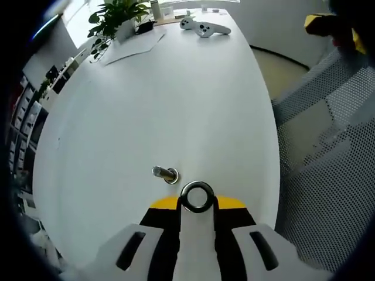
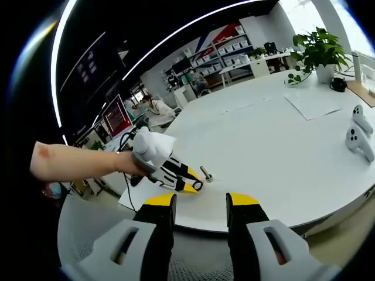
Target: Place the washer onto the threaded stud by aligning its center hole with the stud, sliding it down to the base, and recovering from edge contact or off-axis alignment until the washer reaches the visible bottom stop.
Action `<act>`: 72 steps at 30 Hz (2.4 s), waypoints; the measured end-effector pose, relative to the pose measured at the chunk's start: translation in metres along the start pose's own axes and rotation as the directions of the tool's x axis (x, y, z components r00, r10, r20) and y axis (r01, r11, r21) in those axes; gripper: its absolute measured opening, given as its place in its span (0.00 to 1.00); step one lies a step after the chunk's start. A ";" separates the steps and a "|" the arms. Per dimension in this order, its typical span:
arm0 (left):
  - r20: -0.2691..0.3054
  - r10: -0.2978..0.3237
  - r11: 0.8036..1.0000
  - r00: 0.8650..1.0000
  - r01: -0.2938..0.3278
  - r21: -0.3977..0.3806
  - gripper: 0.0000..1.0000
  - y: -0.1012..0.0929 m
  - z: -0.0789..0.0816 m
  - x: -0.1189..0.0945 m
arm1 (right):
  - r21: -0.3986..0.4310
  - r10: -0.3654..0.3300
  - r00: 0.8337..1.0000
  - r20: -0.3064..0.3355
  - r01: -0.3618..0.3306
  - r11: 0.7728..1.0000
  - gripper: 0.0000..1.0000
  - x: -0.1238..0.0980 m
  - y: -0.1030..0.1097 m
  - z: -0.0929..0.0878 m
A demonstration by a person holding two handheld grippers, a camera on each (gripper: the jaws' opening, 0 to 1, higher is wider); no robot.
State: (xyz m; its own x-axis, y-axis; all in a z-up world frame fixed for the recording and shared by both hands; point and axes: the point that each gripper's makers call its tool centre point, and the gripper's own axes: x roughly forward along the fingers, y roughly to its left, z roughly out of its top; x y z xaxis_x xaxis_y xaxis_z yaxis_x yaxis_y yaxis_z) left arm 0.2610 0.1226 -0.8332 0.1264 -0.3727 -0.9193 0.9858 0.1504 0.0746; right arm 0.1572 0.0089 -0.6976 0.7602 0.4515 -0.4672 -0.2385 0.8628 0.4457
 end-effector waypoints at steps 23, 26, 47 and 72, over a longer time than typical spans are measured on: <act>0.038 0.084 0.996 0.996 -0.083 -0.013 0.19 0.024 -0.015 -0.071 | -0.008 0.006 1.000 -0.003 -0.006 1.000 0.37 0.000 0.002 0.000; 0.027 0.095 0.995 0.995 -0.095 -0.012 0.19 0.029 -0.022 -0.075 | -0.007 0.006 1.000 -0.002 -0.006 1.000 0.37 -0.001 0.002 0.000; -0.026 0.130 0.990 0.991 -0.131 -0.059 0.19 0.060 -0.056 -0.073 | -0.005 -0.003 1.000 -0.012 0.003 1.000 0.37 0.000 0.001 -0.001; -0.059 0.085 0.993 0.995 -0.089 -0.082 0.19 0.065 -0.061 -0.051 | 0.005 -0.019 1.000 -0.015 0.019 1.000 0.37 0.000 -0.001 -0.002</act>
State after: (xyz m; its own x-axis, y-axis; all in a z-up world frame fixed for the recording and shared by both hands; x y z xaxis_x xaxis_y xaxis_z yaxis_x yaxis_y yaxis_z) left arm 0.3121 0.2067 -0.8052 0.2029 -0.3042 -0.9308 0.9581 0.2582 0.1244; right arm 0.1561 0.0080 -0.6997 0.7554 0.4384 -0.4870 -0.2212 0.8702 0.4403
